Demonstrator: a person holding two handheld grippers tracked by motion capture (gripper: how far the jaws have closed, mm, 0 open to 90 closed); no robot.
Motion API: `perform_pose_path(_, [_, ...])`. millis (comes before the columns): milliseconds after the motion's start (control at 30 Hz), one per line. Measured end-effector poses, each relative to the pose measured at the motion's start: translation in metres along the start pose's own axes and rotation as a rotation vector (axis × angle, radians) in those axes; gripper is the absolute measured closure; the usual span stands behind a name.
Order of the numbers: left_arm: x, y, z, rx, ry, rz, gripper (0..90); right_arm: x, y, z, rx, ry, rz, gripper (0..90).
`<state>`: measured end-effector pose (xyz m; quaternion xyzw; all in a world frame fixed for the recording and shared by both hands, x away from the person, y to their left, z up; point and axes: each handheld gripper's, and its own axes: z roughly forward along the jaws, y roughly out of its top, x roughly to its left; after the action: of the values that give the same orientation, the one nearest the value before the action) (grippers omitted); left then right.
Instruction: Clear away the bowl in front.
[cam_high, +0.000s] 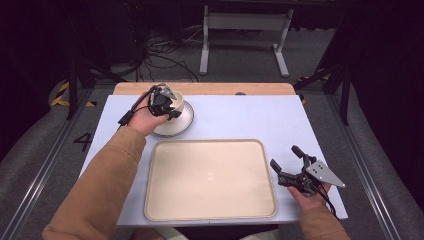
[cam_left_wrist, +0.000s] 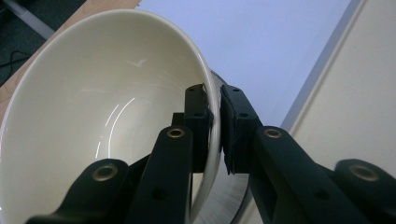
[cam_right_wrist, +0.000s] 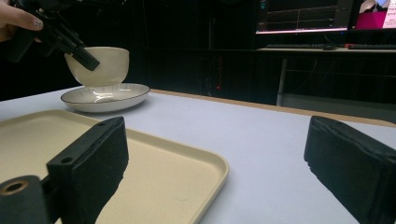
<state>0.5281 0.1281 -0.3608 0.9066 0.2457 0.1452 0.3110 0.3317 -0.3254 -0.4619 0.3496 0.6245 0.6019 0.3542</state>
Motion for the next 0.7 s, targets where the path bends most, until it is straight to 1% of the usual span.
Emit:
perform_pose_path(200, [-0.008,0.011,-0.013,-0.001,-0.017,0.034,81.9,0.0,0.0,0.0,0.0,0.0,0.0,6.8])
perform_pose_path(333, [-0.014,0.018,-0.02,0.014,-0.032,0.054,81.5,0.0,0.0,0.0,0.0,0.0,0.0,6.8])
perform_pose_path(400, [-0.017,0.021,-0.025,0.013,-0.036,0.068,81.4,0.0,0.0,0.0,0.001,0.0,0.001,6.8])
perform_pose_path(633, [-0.025,0.028,-0.036,0.009,-0.039,0.077,81.5,0.0,0.0,0.0,0.0,0.0,0.001,6.9])
perform_pose_path(700, [-0.027,0.03,-0.038,0.017,-0.042,0.083,81.5,0.0,0.0,0.0,0.001,0.0,0.001,6.9])
